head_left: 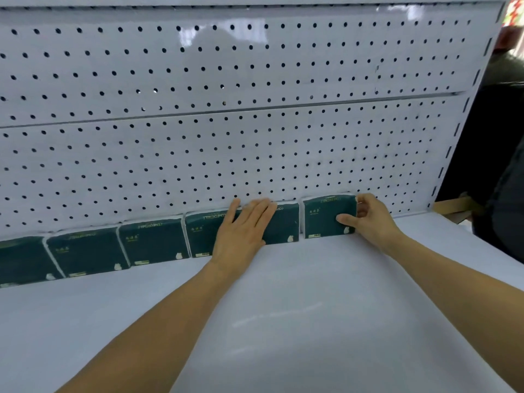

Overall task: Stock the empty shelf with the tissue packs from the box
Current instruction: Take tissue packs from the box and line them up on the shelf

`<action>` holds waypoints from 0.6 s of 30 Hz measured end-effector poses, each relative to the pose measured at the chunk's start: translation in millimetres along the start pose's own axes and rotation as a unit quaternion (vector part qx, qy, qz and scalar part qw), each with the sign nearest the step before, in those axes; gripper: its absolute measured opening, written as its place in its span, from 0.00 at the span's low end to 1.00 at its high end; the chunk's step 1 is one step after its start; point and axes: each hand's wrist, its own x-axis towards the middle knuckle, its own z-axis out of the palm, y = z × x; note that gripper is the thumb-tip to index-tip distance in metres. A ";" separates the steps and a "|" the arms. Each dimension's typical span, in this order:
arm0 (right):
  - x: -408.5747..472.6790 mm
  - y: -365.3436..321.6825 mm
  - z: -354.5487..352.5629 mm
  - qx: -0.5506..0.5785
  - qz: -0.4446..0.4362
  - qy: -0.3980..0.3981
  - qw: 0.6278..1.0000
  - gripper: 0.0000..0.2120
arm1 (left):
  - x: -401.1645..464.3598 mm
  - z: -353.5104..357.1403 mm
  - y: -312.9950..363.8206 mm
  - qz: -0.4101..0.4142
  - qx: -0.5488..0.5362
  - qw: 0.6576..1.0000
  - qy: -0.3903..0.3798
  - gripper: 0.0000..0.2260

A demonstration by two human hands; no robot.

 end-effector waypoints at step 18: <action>-13.1 -27.5 8.6 -0.147 0.077 -0.045 0.985 0.28 | 9.0 -35.4 16.1 -0.052 -0.017 0.992 -0.113 0.40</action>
